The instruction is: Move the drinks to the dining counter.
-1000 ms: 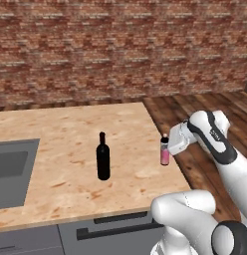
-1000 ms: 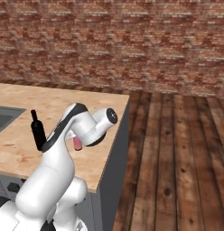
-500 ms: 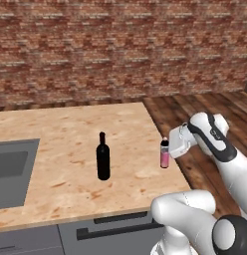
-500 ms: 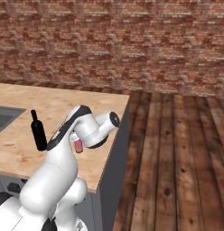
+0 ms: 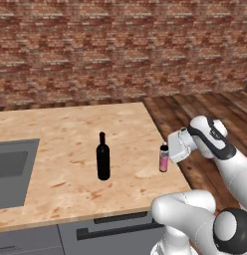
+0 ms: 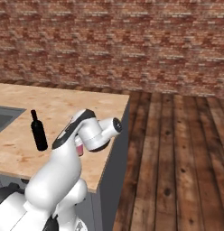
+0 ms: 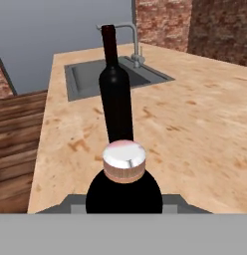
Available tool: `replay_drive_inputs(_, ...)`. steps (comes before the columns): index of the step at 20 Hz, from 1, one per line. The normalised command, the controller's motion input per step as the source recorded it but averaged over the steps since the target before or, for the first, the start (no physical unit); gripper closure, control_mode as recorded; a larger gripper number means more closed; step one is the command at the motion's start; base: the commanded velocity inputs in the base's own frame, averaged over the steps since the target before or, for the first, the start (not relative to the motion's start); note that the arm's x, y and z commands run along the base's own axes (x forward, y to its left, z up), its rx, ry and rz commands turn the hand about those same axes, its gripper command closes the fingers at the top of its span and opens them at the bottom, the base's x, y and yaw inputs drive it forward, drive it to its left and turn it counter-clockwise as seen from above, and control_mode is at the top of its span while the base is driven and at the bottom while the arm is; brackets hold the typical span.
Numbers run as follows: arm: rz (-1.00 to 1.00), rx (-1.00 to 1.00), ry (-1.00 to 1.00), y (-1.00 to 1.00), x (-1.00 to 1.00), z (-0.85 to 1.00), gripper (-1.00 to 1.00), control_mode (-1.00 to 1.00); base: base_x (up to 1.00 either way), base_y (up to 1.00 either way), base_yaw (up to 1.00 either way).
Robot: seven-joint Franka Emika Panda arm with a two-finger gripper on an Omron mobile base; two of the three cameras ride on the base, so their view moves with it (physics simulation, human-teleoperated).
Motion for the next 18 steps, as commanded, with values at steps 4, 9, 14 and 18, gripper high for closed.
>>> replay_drive_inputs(4, 0.05, 0.02, -0.02, 0.0, 0.04, -0.24, 1.0, -1.0, 0.0, 0.0, 0.0)
replay_drive_inputs(9, 0.05, 0.01, -0.05, 0.0, 0.07, -0.26, 1.0, -1.0, 0.0, 0.0, 0.0)
replay_drive_inputs(14, 0.04, 0.0, -0.08, -0.01, 0.07, -0.24, 1.0, -1.0, 0.0, 0.0, 0.0)
replay_drive_inputs(18, 0.04, 0.0, -0.05, 0.0, 0.04, -0.19, 1.0, -1.0, 0.0, 0.0, 0.0)
